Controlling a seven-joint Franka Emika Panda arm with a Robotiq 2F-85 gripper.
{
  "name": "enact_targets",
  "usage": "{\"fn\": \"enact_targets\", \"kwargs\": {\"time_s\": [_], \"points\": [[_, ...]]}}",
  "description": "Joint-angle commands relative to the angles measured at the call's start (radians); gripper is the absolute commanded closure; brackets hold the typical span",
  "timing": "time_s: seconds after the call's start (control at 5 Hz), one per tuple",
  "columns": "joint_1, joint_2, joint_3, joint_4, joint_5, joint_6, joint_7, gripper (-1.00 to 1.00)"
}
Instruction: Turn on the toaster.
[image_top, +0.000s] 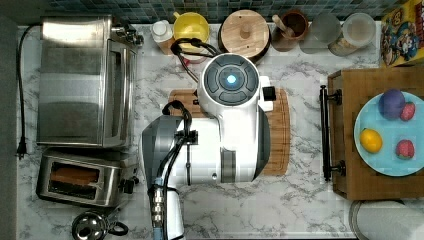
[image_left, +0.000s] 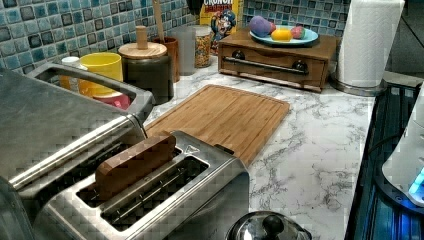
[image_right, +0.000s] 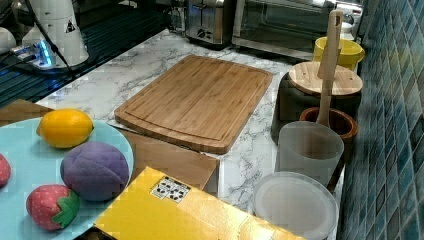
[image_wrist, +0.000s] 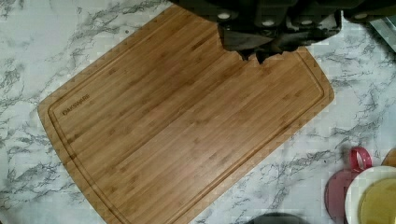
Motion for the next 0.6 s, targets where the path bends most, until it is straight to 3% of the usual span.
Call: {"fn": "enact_targets", "kwargs": {"time_s": [0.2, 0.4, 0.6], "points": [[0.003, -0.001, 0.002, -0.001, 0.0, 0.005, -0.031, 1.0], [0.027, -0.099, 0.029, -0.114, 0.02, 0.081, -0.011, 1.0], [0.056, -0.132, 0.068, -0.157, 0.029, 0.089, -0.03, 1.0]]}}
